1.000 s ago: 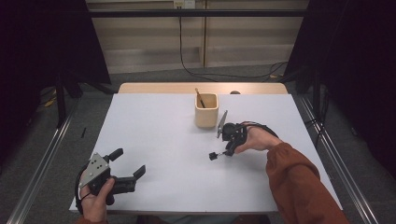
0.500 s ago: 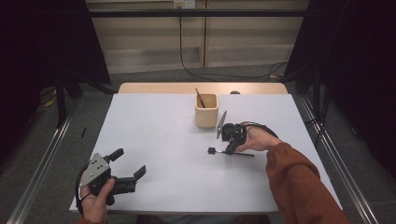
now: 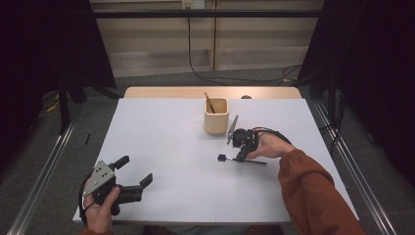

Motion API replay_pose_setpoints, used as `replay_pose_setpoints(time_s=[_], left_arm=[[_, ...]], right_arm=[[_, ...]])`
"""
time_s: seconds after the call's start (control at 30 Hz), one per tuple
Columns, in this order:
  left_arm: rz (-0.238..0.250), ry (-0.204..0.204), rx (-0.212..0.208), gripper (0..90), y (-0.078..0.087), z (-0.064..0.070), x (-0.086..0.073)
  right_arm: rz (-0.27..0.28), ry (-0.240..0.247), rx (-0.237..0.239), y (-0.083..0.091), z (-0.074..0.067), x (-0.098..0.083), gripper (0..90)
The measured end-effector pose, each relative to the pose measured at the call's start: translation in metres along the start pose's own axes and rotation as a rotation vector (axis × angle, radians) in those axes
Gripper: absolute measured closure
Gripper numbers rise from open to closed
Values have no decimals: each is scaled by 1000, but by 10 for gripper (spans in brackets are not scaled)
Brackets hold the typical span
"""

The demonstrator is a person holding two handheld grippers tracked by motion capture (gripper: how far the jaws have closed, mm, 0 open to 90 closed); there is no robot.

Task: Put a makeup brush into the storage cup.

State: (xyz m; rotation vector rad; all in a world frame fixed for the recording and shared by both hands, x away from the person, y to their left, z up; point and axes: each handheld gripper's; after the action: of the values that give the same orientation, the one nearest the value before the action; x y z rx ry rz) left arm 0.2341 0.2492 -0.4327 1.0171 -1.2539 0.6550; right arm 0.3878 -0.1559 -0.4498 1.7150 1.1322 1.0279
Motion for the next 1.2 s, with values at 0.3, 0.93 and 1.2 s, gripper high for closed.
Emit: replay_pose_setpoints(time_s=[0.3, 0.93, 1.2], left_arm=[[-1, -3, 0, 8, 0, 0, 0], [1, -3, 0, 8, 0, 0, 0], [0, 0, 5, 8, 0, 0, 0]], right_arm=[[15, -29, 16, 1, 2, -1, 859], [124, -76, 36, 14, 0, -11, 859], [194, -80, 38, 22, -3, -19, 859]])
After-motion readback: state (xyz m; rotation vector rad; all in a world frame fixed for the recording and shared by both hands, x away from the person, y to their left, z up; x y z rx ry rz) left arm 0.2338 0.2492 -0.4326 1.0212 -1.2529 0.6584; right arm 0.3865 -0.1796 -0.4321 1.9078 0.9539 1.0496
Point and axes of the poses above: each handheld gripper's, and its own axes: y roughly backward along the jaws, x roughly out of its top, z roughly to its right, and after that the axes turned 15 degrees about x, right-handed
